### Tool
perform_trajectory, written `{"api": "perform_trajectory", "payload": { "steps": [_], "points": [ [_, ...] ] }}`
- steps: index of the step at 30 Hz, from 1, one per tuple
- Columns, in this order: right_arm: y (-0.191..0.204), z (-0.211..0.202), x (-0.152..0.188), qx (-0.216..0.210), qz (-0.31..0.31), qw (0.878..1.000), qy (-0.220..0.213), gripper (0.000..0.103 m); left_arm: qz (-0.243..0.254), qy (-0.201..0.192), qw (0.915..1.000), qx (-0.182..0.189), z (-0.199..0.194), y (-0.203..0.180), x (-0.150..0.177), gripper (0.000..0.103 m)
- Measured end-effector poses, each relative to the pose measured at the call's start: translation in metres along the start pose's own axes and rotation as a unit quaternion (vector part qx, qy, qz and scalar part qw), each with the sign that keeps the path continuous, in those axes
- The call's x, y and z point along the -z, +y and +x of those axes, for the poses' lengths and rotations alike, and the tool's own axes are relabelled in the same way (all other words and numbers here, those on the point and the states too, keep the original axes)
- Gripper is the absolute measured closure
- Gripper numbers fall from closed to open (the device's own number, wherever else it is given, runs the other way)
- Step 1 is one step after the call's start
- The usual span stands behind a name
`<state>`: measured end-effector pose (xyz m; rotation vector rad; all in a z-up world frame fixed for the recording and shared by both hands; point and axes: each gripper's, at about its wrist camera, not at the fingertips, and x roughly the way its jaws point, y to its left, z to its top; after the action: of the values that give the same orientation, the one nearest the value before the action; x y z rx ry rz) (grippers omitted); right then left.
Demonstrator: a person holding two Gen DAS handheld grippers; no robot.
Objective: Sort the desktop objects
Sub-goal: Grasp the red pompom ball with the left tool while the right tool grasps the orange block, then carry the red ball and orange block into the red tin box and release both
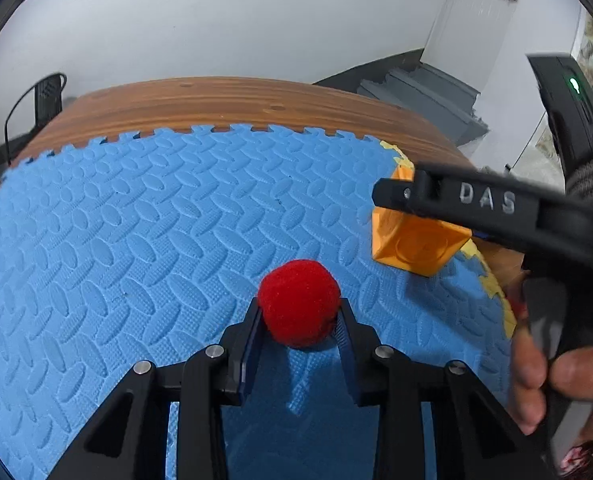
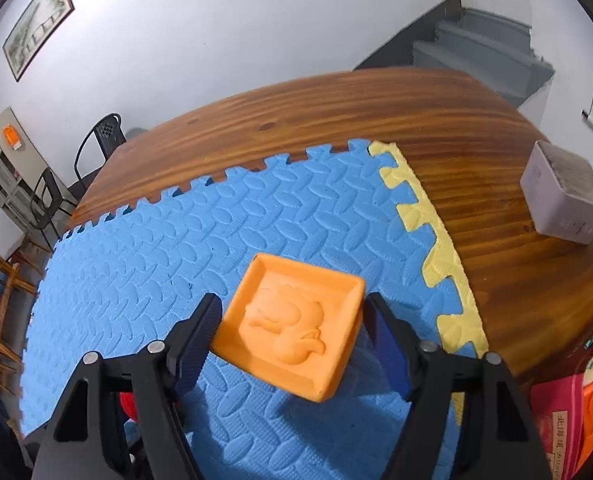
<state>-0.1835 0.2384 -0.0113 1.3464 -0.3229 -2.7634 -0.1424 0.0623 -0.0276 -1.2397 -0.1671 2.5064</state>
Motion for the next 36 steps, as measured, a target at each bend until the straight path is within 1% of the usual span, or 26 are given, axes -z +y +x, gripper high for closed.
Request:
{"api": "perform_trajectory", "payload": {
  "steps": [1, 3, 9, 12, 16, 18, 22, 25, 28, 30, 34, 35, 36],
  "points": [
    [0.0, -0.002, 0.001, -0.002, -0.004, 1.0, -0.003, 0.032, -0.004, 0.0, 1.0, 0.002, 0.0, 0.001, 0.0, 0.067],
    [0.0, -0.008, 0.004, -0.002, -0.011, 1.0, -0.009, 0.041, -0.008, -0.002, 1.0, 0.005, -0.002, 0.002, 0.001, 0.067],
    [-0.003, -0.043, 0.02, -0.011, -0.018, 0.999, -0.031, 0.043, -0.003, -0.027, 0.9996, 0.01, -0.018, -0.004, 0.001, 0.068],
    [-0.012, -0.076, 0.03, -0.017, -0.013, 0.998, -0.06, 0.043, 0.002, -0.039, 0.9992, 0.013, -0.026, -0.008, 0.001, 0.068],
    [-0.035, -0.128, 0.048, -0.018, 0.006, 0.994, -0.106, 0.043, 0.015, -0.044, 0.9986, 0.026, -0.035, -0.025, 0.004, 0.067],
    [-0.057, -0.156, 0.058, -0.013, 0.023, 0.991, -0.132, 0.043, 0.022, -0.046, 0.9981, 0.033, -0.039, -0.034, 0.006, 0.067],
    [-0.113, -0.214, 0.086, 0.017, 0.067, 0.982, -0.177, 0.043, 0.038, -0.05, 0.9969, 0.048, -0.049, -0.055, 0.01, 0.067],
    [-0.16, -0.253, 0.113, 0.053, 0.099, 0.973, -0.202, 0.043, 0.068, -0.048, 0.9945, 0.064, -0.054, -0.089, 0.019, 0.067],
    [-0.194, -0.277, 0.134, 0.09, 0.119, 0.966, -0.211, 0.043, 0.097, -0.039, 0.9896, 0.099, -0.058, -0.13, 0.028, 0.067],
    [-0.214, -0.288, 0.148, 0.112, 0.128, 0.962, -0.212, 0.043, 0.12, -0.032, 0.9835, 0.132, -0.063, -0.166, 0.034, 0.067],
    [-0.241, -0.291, 0.168, 0.126, 0.137, 0.963, -0.195, 0.043, 0.165, -0.025, 0.9689, 0.183, -0.071, -0.231, 0.041, 0.067],
    [-0.245, -0.291, 0.172, 0.126, 0.137, 0.964, -0.19, 0.043, 0.172, -0.023, 0.9662, 0.191, -0.071, -0.243, 0.043, 0.067],
    [-0.248, -0.289, 0.175, 0.124, 0.136, 0.965, -0.188, 0.043, 0.175, -0.018, 0.9656, 0.191, -0.067, -0.25, 0.044, 0.067]
  ]
}}
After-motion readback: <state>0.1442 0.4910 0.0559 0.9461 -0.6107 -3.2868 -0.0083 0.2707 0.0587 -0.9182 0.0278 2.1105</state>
